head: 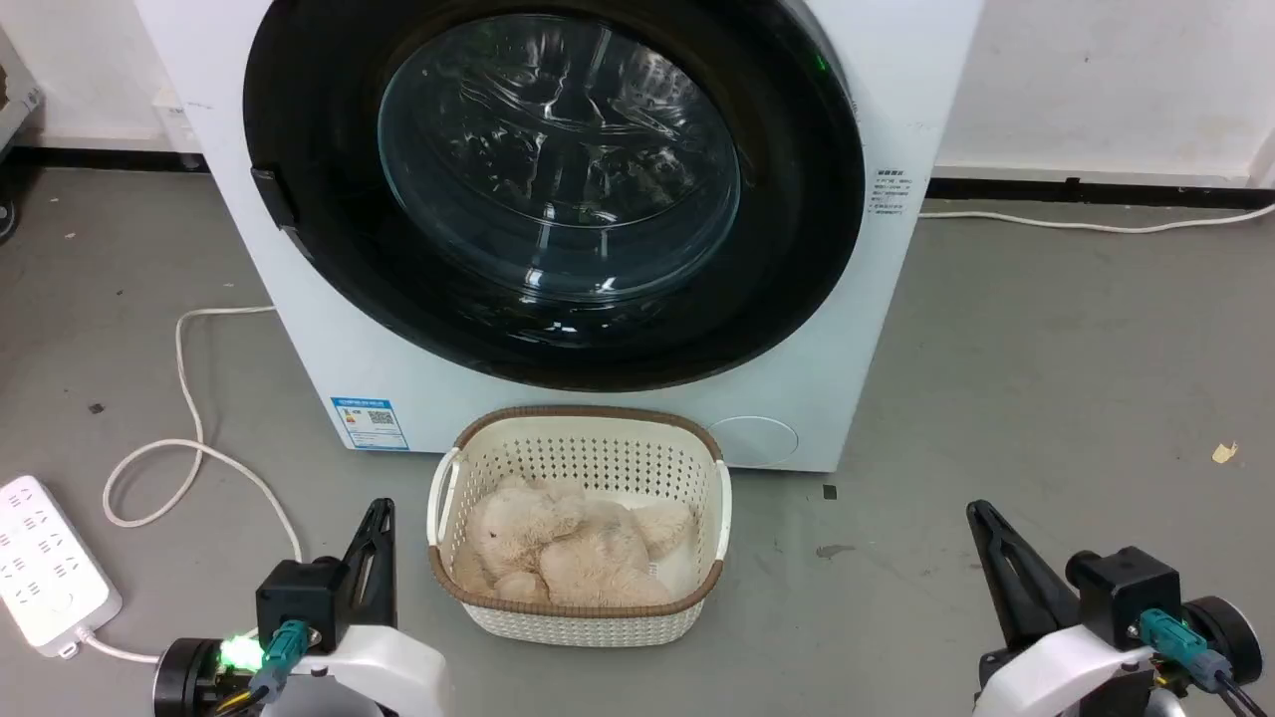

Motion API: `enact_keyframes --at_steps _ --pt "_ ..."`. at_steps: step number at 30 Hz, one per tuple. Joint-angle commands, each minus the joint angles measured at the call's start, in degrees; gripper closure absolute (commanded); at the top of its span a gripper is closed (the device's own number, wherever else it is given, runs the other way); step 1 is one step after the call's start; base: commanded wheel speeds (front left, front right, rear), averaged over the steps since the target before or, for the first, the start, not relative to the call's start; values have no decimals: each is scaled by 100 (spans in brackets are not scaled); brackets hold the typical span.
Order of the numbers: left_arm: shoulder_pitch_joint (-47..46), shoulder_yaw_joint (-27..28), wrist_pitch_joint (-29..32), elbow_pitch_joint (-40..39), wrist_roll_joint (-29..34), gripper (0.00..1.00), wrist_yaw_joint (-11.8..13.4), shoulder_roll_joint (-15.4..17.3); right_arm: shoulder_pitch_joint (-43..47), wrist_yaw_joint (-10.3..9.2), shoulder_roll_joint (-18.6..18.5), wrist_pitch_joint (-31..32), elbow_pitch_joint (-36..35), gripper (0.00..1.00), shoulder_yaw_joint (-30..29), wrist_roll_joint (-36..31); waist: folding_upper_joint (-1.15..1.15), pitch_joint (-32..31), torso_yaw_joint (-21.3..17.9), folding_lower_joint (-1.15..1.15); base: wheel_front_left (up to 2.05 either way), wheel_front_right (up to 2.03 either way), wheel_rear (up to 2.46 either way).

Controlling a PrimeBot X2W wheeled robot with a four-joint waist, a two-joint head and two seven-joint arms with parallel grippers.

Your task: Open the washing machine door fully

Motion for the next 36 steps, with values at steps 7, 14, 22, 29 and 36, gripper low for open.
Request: enact_keyframes --at_steps 7,14,22,29,36 --pt "-29 1 2 -23 17 100 10 0 -69 -4 27 8 -27 100 1 -43 0 0 0 0 0 0 0" --pt "-29 1 2 -23 17 100 10 0 -69 -4 27 8 -27 100 1 -43 0 0 0 0 0 0 0" --pt "-29 1 2 -23 17 100 10 0 -69 -4 27 8 -27 100 1 -43 0 0 0 0 0 0 0" --pt "-29 1 2 -23 17 100 10 0 -69 -4 27 8 -27 100 1 -43 0 0 0 0 0 0 0" --pt "-29 1 2 -23 17 100 10 0 -69 -4 27 8 -27 100 1 -43 0 0 0 0 0 0 0"
